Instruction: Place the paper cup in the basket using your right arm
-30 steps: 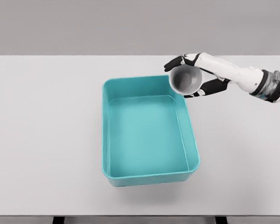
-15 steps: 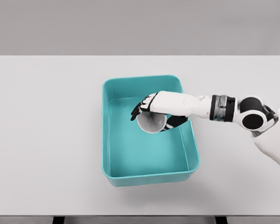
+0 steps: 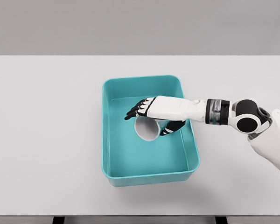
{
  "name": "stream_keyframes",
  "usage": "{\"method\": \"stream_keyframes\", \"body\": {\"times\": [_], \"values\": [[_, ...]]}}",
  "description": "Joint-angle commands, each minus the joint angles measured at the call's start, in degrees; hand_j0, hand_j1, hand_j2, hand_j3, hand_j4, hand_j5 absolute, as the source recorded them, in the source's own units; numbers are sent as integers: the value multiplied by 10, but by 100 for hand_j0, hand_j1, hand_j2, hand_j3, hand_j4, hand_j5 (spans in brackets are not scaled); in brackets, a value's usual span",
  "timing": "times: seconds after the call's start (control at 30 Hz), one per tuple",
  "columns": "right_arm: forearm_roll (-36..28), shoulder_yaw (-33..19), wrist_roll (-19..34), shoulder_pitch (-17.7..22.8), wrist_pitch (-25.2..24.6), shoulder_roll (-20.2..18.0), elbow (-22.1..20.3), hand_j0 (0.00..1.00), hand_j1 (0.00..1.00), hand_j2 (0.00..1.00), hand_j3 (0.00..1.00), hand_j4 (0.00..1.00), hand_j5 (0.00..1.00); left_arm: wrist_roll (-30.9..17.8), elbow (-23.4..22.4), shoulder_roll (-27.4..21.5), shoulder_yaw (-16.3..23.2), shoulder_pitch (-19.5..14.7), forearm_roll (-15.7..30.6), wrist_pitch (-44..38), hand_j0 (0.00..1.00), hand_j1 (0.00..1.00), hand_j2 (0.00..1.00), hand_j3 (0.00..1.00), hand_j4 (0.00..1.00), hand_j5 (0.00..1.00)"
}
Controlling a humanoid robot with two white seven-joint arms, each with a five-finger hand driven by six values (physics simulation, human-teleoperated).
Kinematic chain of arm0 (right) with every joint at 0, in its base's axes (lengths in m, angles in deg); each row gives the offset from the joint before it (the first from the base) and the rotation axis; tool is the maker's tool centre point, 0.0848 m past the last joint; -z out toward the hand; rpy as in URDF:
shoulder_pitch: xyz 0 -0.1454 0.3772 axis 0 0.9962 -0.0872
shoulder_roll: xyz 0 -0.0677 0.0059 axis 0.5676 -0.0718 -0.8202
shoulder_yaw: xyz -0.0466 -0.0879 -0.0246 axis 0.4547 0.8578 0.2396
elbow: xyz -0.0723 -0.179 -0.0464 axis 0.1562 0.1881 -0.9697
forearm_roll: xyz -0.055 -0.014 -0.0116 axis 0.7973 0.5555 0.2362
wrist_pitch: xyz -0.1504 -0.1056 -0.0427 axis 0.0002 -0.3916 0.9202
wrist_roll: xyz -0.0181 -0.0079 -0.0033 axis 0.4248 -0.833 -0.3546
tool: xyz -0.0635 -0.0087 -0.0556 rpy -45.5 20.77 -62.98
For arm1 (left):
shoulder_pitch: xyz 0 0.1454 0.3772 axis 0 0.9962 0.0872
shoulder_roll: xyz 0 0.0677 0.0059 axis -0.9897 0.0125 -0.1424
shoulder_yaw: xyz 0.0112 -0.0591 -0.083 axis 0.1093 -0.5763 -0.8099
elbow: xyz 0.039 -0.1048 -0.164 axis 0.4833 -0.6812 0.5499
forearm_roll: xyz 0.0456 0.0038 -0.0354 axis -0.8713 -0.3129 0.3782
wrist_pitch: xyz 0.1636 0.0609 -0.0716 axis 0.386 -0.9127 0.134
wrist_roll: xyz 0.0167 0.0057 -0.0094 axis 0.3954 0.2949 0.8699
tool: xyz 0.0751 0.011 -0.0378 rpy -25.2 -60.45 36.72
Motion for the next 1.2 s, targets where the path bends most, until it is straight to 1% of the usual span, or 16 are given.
{"method": "stream_keyframes", "body": {"times": [0.0, 0.13, 0.23, 0.3, 0.33, 0.4, 0.43, 0.47, 0.5, 0.53, 0.57, 0.67, 0.73, 0.83, 0.93, 1.17], "values": [[-3, -3, 0, 0, 1, 0, -1, 100, 100, 100, 100, 100, 100, 0, 0, 0, 0, 0, 0, 0, 100, 100, 100, 100, 100, 100], [-10, -17, 0, 1, 4, -2, -22, 100, 100, 100, 100, 100, 100, 0, 0, 0, 0, 0, 0, 0, 100, 100, 100, 100, 100, 100], [-17, -54, 0, 5, 5, -27, -49, 100, 100, 100, 100, 100, 100, 0, 0, 0, 0, 0, 0, 0, 100, 100, 100, 100, 100, 100], [-106, -96, 0, 10, 7, -58, -58, 100, 100, 100, 100, 100, 100, 0, 0, 0, 0, 0, 0, 0, 100, 100, 100, 100, 100, 100], [-144, -124, 0, 18, 4, -61, -56, 100, 100, 100, 100, 100, 100, 0, 0, 0, 0, 0, 0, 0, 100, 100, 100, 100, 100, 100], [-241, -202, 0, 46, 1, -56, -44, 100, 100, 100, 100, 100, 100, 0, 0, 0, 0, 0, 0, 0, 100, 100, 100, 100, 100, 100], [-305, -256, 0, 59, 3, -51, -25, 100, 100, 100, 100, 100, 100, 0, 0, 0, 0, 0, 0, 0, 100, 100, 100, 100, 100, 100], [-348, -299, 0, 71, 4, -51, -12, 100, 100, 100, 100, 100, 100, 0, 0, 0, 0, 0, 0, 0, 100, 100, 100, 100, 100, 100], [-358, -317, 0, 83, 3, -51, -11, 100, 100, 100, 100, 100, 100, 0, 0, 0, 0, 0, 0, 0, 100, 100, 100, 100, 100, 100], [-359, -336, 0, 100, -2, -51, -9, 100, 100, 100, 100, 100, 100, 0, 0, 0, 0, 0, 0, 0, 100, 100, 100, 100, 100, 100], [-359, -364, 0, 123, -5, -51, 9, 100, 100, 100, 100, 100, 100, 0, 0, 0, 0, 0, 0, 0, 100, 100, 100, 100, 100, 100], [-333, -366, 0, 145, -38, -52, 25, 100, 100, 100, 100, 100, 100, 0, 0, 0, 0, 0, 0, 0, 100, 100, 100, 100, 100, 100], [-308, -368, 0, 148, -47, -49, 38, 100, 100, 100, 100, 100, 100, 0, 0, 0, 0, 0, 0, 0, 100, 100, 100, 100, 100, 100], [-306, -369, 0, 157, -46, -49, 44, 100, 100, 100, 100, 100, 100, 0, 0, 0, 0, 0, 0, 0, 100, 100, 100, 100, 100, 100], [-305, -369, 0, 162, -42, -37, 67, 100, 100, 100, 100, 100, 100, 0, 0, 0, 0, 0, 0, 0, 100, 100, 100, 100, 100, 100], [-294, -368, 0, 165, -41, -21, 67, 100, 100, 100, 100, 100, 100, -2, 0, 0, -1, 3, 3, -1, 100, 100, 100, 100, 100, 100]]}}
